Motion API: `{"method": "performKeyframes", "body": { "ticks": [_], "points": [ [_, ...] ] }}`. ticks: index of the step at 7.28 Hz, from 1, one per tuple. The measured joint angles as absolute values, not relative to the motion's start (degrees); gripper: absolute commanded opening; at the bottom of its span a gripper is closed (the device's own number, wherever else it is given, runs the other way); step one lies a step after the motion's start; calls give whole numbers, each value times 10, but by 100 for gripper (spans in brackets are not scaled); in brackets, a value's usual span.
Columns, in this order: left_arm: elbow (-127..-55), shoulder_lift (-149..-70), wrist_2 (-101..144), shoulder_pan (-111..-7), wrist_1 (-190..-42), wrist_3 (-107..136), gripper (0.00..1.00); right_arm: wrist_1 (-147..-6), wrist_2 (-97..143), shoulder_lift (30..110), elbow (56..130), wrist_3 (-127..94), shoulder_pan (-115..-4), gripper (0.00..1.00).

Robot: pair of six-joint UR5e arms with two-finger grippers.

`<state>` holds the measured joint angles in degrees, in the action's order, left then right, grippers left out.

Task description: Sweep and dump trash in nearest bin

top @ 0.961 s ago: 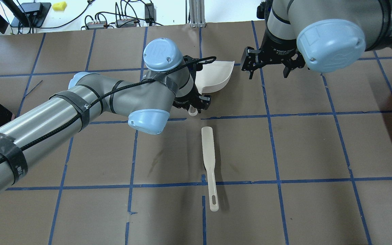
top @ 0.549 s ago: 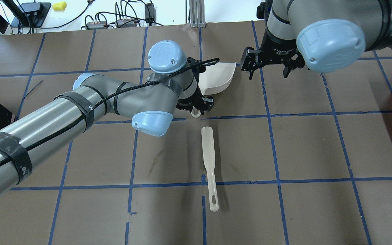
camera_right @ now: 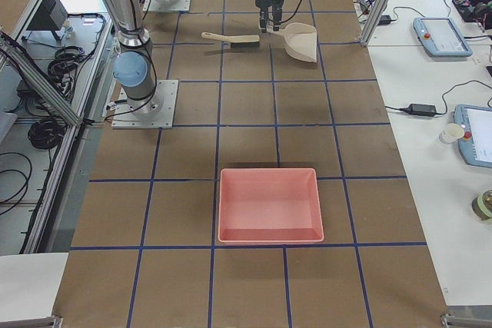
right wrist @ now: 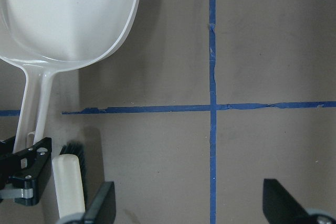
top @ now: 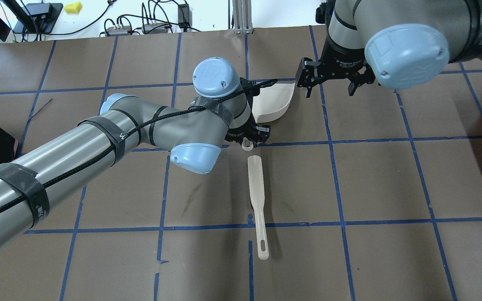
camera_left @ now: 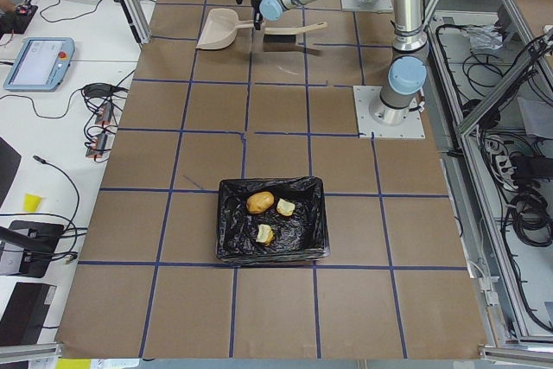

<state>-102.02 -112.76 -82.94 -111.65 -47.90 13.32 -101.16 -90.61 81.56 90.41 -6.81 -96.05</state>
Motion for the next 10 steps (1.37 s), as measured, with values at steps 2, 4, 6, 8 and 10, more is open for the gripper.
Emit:
{"method": "performKeyframes", "body": {
  "ticks": [2, 4, 6, 8, 10],
  "points": [
    [-1024, -1124, -834, -1119, -479, 131, 99, -1012, -909, 815, 911, -59, -954, 100],
    [-1020, -1118, -836, -1118, -480, 127, 100, -1012, -910, 815, 917, -40, -926, 100],
    [-1014, -1099, -836, -1086, -486, 124, 100, -1012, -908, 815, 918, -19, -906, 100],
    [-1012, -1045, -835, -1023, -549, 109, 100, -1012, -907, 818, 923, -15, -904, 100],
    [-1007, -973, -839, -957, -679, 45, 100, -1012, -905, 841, 936, -22, -924, 100]
  ]
}}
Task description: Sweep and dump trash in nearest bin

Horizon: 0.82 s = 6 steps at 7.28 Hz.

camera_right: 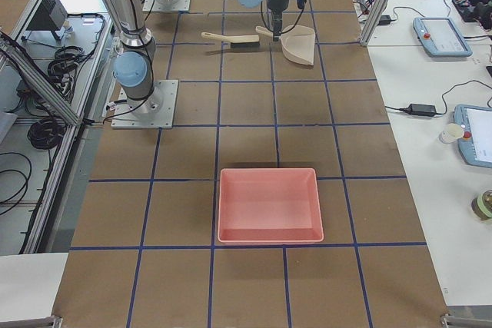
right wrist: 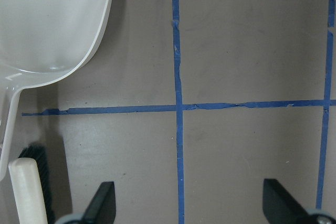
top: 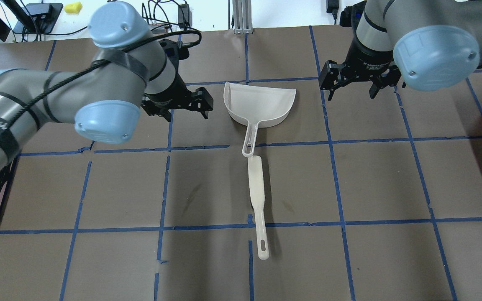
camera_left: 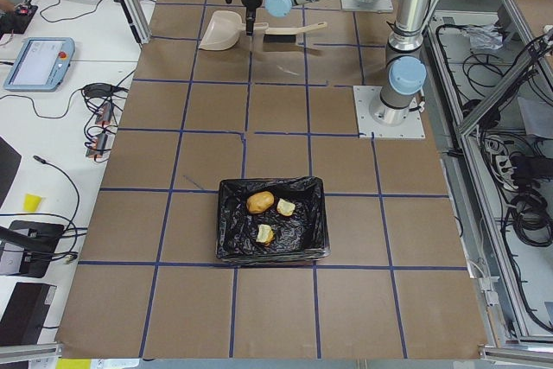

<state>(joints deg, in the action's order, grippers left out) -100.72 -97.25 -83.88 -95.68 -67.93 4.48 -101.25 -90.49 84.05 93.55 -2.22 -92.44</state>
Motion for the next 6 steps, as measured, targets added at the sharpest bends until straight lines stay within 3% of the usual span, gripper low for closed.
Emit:
{"method": "performKeyframes", "body": {
  "ticks": [2, 6],
  "points": [
    [-966, -913, -872, -909, -831, -7, 100, -1017, -905, 848, 943, -41, -969, 100],
    [-814, -893, -914, -878, -1005, -23, 100, -1021, -906, 842, 944, -61, -992, 100]
  ]
}}
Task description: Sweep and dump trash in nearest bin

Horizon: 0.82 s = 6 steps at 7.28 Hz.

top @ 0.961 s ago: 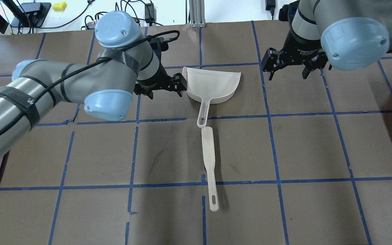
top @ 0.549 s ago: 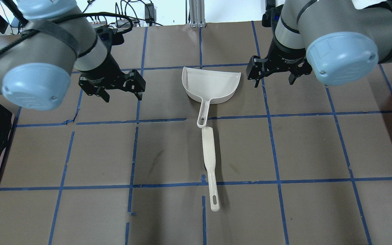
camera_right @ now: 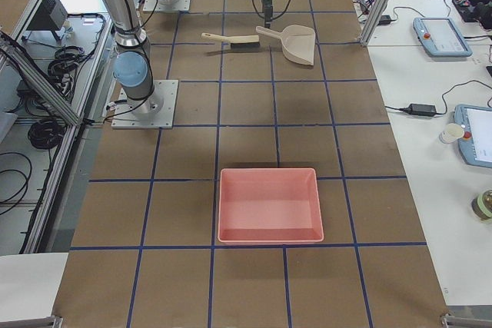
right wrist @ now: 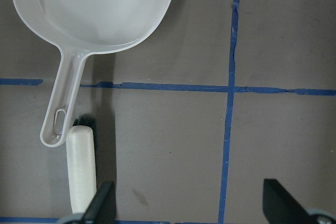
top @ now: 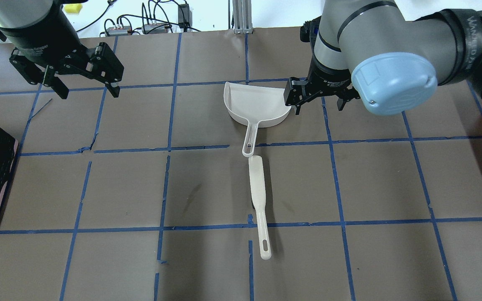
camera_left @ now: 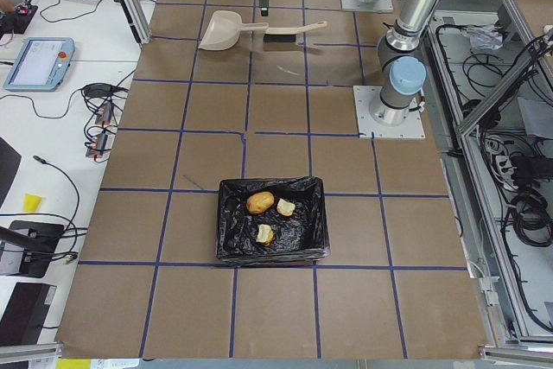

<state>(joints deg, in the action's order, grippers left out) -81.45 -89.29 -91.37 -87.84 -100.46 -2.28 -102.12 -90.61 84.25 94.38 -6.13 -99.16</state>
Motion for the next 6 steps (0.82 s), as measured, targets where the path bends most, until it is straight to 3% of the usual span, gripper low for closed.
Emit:
{"method": "performKeyframes", "body": {
  "ticks": [2, 6],
  "points": [
    [-826, -887, -915, -876, -1014, -18, 100, -1022, -906, 845, 941, -59, -982, 100],
    [-919, -866, -906, -888, -913, -15, 100, -1016, -912, 842, 907, -39, -949, 100]
  ]
}}
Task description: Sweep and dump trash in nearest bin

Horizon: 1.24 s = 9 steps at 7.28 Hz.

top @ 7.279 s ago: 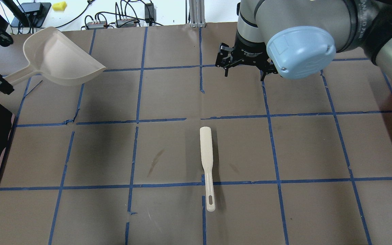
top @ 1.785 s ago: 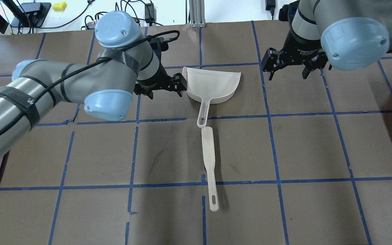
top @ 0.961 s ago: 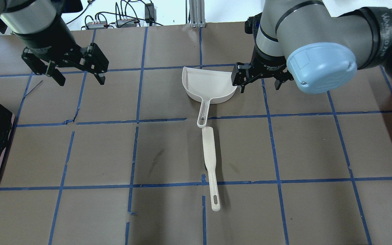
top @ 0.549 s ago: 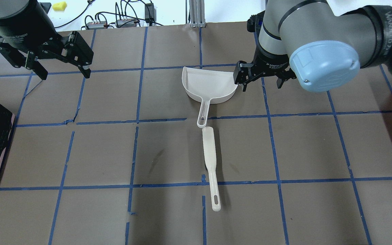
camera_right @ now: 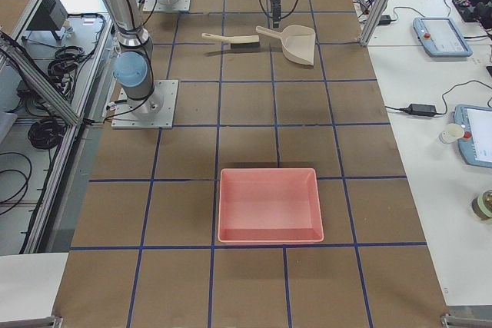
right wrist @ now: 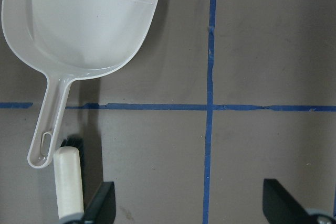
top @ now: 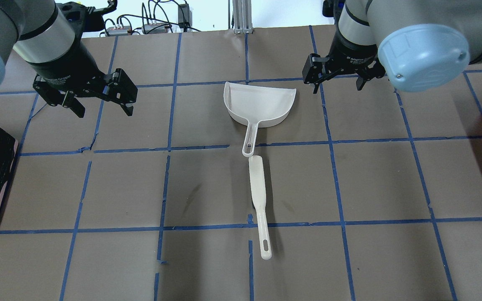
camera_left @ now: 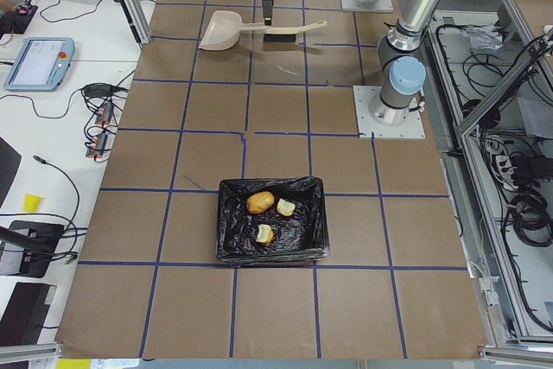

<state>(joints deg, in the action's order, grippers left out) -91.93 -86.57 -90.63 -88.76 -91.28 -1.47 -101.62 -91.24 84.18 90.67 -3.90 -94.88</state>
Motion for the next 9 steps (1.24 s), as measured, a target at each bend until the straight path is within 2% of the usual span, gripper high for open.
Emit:
{"method": "performKeyframes", "body": {
  "ticks": [2, 5, 9],
  "points": [
    [-920, -876, -906, -881, -902, -39, 100, -1014, -912, 841, 904, -36, -942, 100],
    [-874, -923, -907, -880, -874, -56, 100, -1014, -911, 841, 904, -36, -940, 100],
    [-861, -930, -911, -881, -894, -56, 100, -1014, -911, 842, 904, -37, -939, 100]
  ]
}}
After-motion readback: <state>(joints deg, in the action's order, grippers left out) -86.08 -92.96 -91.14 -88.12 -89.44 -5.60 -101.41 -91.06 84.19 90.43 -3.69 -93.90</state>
